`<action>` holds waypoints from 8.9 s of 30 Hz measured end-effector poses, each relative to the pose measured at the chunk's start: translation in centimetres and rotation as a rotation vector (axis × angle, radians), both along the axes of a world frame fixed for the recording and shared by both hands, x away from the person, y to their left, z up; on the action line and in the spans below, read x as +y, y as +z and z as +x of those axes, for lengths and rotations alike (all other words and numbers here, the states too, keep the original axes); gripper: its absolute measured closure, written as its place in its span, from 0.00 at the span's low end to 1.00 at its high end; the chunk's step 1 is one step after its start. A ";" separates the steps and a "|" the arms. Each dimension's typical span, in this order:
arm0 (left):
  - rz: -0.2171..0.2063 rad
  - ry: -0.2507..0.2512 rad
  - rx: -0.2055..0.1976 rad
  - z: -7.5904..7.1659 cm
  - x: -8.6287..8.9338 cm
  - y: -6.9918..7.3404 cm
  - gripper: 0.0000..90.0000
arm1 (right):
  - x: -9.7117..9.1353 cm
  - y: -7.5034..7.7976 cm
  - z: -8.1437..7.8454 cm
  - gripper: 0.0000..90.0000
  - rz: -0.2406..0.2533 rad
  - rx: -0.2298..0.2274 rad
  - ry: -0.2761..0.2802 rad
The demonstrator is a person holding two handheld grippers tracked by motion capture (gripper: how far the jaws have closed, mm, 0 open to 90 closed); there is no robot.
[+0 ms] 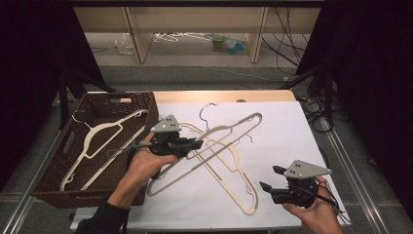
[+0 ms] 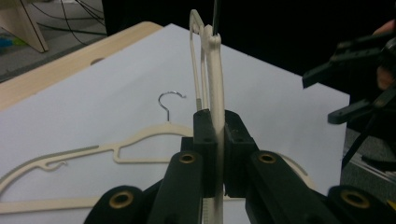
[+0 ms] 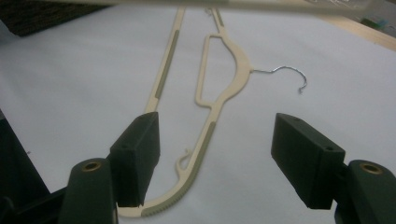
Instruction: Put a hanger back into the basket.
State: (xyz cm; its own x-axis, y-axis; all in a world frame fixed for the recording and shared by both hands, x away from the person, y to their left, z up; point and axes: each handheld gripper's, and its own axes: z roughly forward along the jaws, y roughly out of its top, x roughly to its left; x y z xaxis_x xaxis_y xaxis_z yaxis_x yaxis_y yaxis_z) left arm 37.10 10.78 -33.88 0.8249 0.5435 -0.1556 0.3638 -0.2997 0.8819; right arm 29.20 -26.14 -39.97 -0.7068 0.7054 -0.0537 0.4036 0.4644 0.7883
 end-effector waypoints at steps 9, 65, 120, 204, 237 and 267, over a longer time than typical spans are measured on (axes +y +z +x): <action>-0.096 0.081 -0.036 -0.6 4.8 4.1 0.95 | 0.2 -0.6 0.0 0.35 -0.005 0.010 -0.009; 0.082 0.340 -0.160 2.2 28.1 -2.4 0.95 | 0.5 -1.9 0.1 0.31 -0.027 0.064 -0.016; 0.223 0.600 -0.112 -0.2 25.5 -3.2 0.46 | 0.6 -2.7 0.3 0.31 -0.037 0.089 -0.015; 0.101 0.196 -0.121 -8.8 4.6 -10.0 0.20 | 6.1 -7.1 8.8 0.56 -0.227 0.292 -0.025; 0.088 0.204 -0.097 -8.7 5.1 -10.3 0.21 | 6.7 -6.2 9.6 0.85 -0.321 0.444 -0.030; 0.099 0.200 -0.101 -8.3 4.7 -10.2 0.22 | 5.0 -6.0 8.6 0.85 -0.390 0.445 0.026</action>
State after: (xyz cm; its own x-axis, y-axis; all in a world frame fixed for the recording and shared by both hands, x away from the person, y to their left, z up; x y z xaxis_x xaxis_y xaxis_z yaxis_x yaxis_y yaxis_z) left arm 28.85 15.48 -44.09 0.7082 0.7058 -0.0159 0.3363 -0.3175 0.8866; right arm 37.79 -21.12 -45.95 -0.7376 0.6752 0.0004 0.6409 0.6999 0.3152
